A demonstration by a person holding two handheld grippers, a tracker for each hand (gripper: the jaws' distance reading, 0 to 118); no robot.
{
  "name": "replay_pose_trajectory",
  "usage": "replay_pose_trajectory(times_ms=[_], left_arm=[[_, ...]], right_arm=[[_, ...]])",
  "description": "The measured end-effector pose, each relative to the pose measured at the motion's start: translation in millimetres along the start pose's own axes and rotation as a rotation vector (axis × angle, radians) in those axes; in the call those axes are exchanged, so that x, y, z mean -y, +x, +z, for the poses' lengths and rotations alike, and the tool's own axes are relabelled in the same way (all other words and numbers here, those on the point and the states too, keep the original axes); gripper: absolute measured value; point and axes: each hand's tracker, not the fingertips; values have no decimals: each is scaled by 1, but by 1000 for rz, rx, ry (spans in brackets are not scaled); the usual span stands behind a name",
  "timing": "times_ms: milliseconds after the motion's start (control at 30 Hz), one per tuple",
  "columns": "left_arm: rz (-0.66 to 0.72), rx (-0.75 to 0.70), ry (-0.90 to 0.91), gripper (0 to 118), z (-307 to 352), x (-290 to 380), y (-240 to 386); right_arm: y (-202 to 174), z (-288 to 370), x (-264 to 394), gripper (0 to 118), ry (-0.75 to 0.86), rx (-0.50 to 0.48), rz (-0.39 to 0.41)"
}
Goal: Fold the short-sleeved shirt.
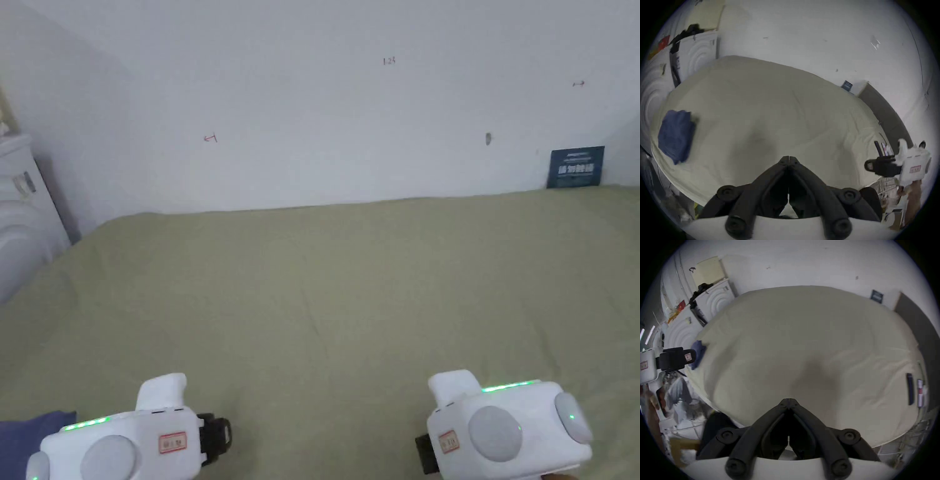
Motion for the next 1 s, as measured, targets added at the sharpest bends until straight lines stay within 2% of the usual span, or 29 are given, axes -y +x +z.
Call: replay_pose_trajectory(times_ms=[67,133,200,300,400,467,533,567,633,800,867,1000], left_arm=[[-67,34,24,0,-12,11,36],[-46,12,29,0,-15,22,55],[-10,-1,45,0,-15,33,70],[-54,-17,47,0,-16,39,79],[-132,-75,12,0,-17,39,86],[-114,-65,22,0,-13,35,86],[-92,-67,56,0,-5,29,82],[-72,-84,107,0,1,26,81],[-72,-125,186,0,16,16,84],[-150,-165,545,0,68,-5,97],[-204,-213,590,0,85,-17,105],[-230,-221,637,0,99,-34,107]], right_arm=[[36,17,15,0,31,77,26],[62,28,30,0,53,194,60],[83,33,41,0,48,258,1],[100,36,48,0,79,242,-75],[103,38,51,0,97,232,-104],[101,38,49,0,100,228,-113],[97,42,46,0,124,238,-100],[95,45,42,0,153,269,-69],[90,54,35,0,246,348,-13],[86,103,13,0,592,380,-38],[83,123,3,2,686,437,-11],[81,148,-8,2,788,419,-20]])
